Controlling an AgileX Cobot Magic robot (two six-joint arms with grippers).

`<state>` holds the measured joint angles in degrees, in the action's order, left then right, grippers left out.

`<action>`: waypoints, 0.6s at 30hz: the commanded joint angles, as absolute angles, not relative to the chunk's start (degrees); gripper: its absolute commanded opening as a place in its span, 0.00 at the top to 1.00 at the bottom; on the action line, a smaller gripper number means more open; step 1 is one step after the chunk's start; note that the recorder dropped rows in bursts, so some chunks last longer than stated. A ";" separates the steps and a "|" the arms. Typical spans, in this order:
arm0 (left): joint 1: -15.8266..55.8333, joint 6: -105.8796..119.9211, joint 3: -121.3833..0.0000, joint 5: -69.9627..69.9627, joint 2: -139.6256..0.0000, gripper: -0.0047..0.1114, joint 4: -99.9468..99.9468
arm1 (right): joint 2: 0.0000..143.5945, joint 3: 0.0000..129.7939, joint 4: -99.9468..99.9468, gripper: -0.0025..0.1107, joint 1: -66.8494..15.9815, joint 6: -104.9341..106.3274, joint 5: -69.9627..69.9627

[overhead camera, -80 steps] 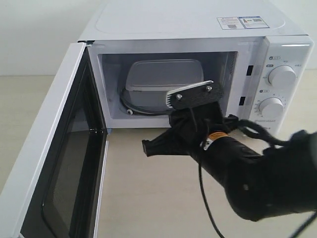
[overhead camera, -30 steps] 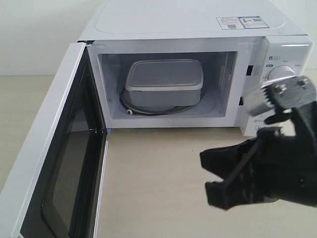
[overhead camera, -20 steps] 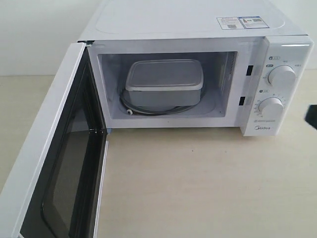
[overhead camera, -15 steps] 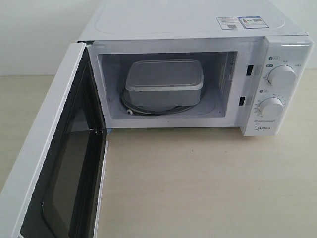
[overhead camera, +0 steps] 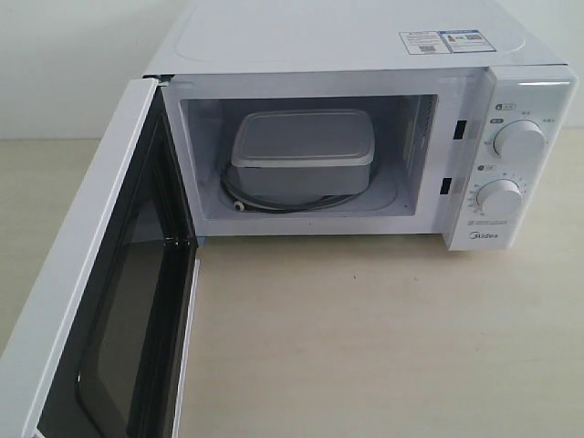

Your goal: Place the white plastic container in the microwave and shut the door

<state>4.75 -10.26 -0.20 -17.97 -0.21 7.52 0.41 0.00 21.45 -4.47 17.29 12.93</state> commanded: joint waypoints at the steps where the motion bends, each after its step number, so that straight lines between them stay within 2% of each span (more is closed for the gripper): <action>1: 4.62 -10.07 0.00 -17.92 0.00 0.93 7.50 | 0.00 0.00 10.78 0.98 -3.90 16.87 19.94; 18: 4.62 -10.07 0.00 -17.92 0.00 0.93 7.50 | 0.00 0.00 10.17 0.98 -3.90 11.62 19.86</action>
